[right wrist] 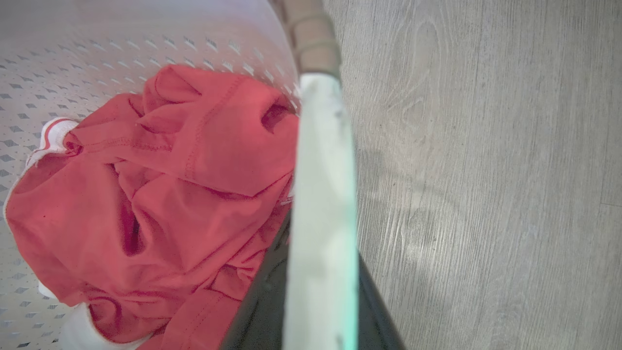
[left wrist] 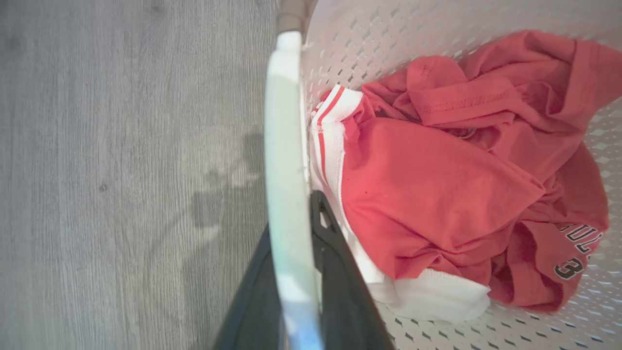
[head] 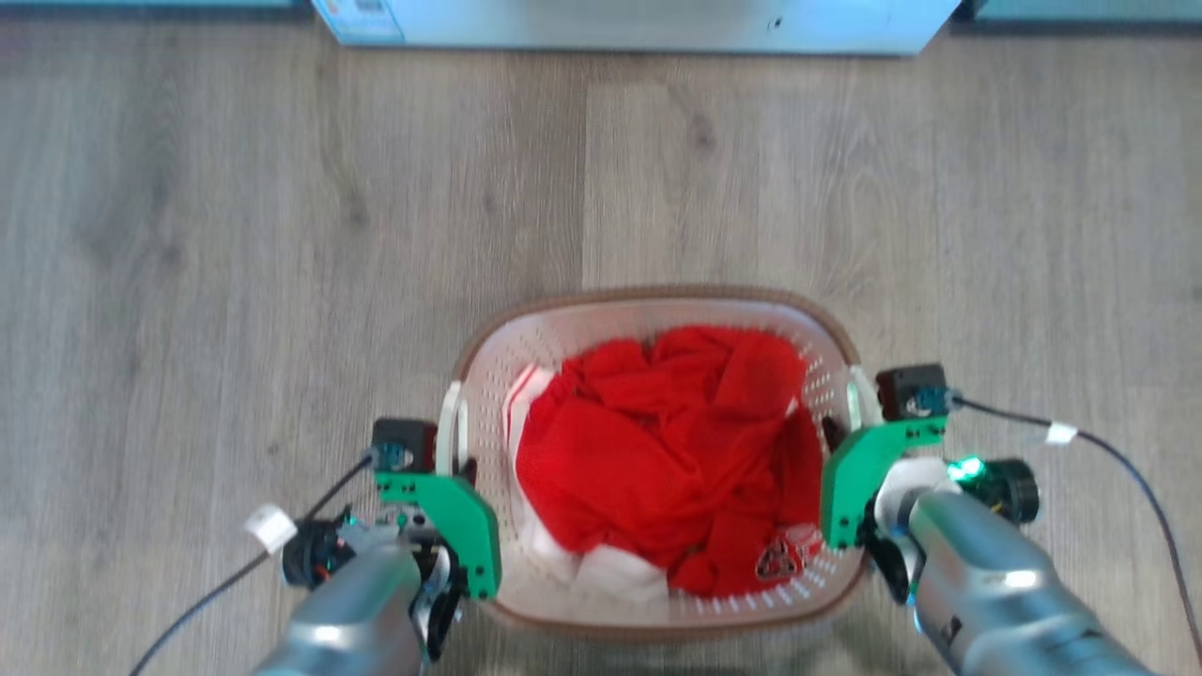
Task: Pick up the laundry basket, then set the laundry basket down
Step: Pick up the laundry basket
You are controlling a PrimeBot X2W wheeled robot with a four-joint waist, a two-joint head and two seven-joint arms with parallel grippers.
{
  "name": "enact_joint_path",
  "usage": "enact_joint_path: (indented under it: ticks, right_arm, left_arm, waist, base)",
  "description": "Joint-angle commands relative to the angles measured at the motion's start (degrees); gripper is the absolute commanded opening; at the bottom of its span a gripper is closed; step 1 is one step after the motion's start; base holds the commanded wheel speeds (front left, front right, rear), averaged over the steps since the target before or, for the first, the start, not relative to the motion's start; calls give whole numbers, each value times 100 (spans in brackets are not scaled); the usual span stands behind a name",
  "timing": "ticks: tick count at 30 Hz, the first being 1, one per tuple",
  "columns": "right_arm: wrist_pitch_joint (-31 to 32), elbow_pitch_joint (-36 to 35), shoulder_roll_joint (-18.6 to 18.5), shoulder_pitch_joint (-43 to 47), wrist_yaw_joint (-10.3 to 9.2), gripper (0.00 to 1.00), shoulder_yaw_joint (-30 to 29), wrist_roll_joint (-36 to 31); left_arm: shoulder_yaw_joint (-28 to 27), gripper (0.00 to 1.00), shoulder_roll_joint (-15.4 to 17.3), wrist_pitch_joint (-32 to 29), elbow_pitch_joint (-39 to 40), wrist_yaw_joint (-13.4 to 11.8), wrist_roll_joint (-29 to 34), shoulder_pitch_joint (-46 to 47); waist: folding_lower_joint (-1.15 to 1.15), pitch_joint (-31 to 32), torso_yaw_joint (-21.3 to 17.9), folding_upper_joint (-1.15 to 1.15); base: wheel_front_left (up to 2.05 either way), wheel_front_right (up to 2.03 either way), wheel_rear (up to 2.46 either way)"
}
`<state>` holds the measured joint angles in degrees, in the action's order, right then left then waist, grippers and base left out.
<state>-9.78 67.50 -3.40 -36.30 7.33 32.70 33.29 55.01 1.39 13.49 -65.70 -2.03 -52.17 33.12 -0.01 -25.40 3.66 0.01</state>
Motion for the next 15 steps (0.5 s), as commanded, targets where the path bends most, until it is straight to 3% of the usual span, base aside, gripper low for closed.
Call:
enact_joint_path:
  ticks: [1,15]
  right_arm:
    - [23,-56,52,305,16,0,253,61]
    - [532,79,52,935,16,0,1038,890]
  left_arm:
    - [-48,0,149,17,-12,3,-50,-74]
    - [321,0,149,-264,-372,125,-431,-669]
  waist:
    - [1,311,-32,-1]
    - [1,1557,-106,-1]
  base:
    - [0,0,0]
    - [0,0,0]
